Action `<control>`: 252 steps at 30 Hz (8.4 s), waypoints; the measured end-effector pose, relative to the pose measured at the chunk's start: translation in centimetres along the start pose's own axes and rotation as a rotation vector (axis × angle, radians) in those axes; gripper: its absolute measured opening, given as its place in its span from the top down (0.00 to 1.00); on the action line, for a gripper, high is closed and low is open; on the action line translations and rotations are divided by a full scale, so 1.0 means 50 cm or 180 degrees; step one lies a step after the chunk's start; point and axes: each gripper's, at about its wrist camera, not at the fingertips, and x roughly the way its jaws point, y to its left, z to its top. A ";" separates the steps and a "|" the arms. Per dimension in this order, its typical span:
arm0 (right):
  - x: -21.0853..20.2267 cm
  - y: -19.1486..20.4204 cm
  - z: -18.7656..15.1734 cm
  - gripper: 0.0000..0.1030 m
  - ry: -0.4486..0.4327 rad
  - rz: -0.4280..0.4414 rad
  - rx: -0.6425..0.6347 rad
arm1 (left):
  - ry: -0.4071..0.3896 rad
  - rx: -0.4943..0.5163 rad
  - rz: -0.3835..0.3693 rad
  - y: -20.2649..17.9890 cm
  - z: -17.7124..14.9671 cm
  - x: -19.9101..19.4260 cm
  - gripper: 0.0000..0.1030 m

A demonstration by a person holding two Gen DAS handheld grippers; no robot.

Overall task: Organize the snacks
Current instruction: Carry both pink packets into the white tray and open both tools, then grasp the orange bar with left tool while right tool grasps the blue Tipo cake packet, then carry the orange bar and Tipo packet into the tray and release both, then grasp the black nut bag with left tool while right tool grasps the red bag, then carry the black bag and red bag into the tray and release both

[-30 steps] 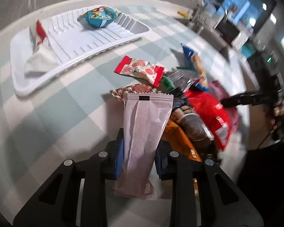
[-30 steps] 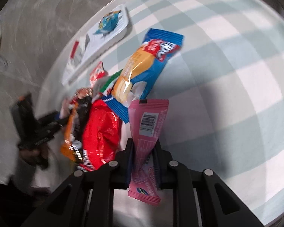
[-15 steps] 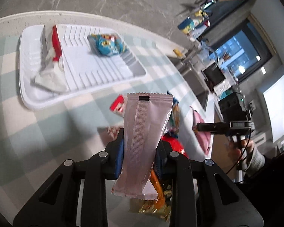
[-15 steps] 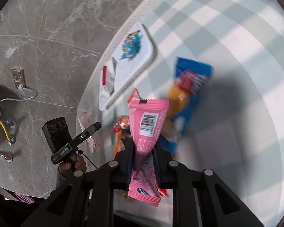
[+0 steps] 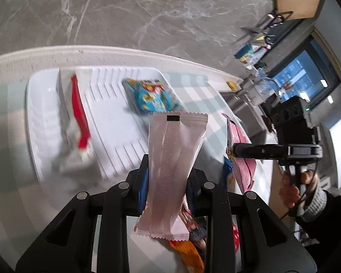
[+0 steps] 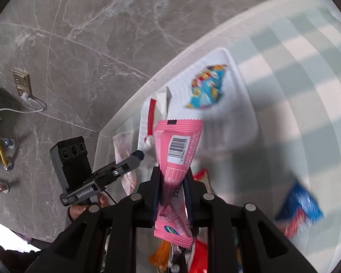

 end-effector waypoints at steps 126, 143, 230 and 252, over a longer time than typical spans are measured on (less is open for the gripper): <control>-0.013 -0.070 -0.002 0.70 -0.0250 -0.0255 0.0212 | -0.0174 -0.0168 0.0254 0.056 -0.067 -0.102 0.81; 0.171 0.032 0.155 0.67 0.0043 -0.0945 -0.0724 | -0.0086 0.0336 0.1292 0.161 0.099 0.009 0.76; -0.041 -0.084 -0.358 0.71 0.0559 -0.0132 0.0304 | 0.0855 0.0312 0.0167 -0.161 -0.342 0.079 0.63; -0.064 -0.098 -0.369 0.70 0.0486 -0.0006 0.0499 | 0.0850 0.0597 0.0164 -0.188 -0.368 0.080 0.84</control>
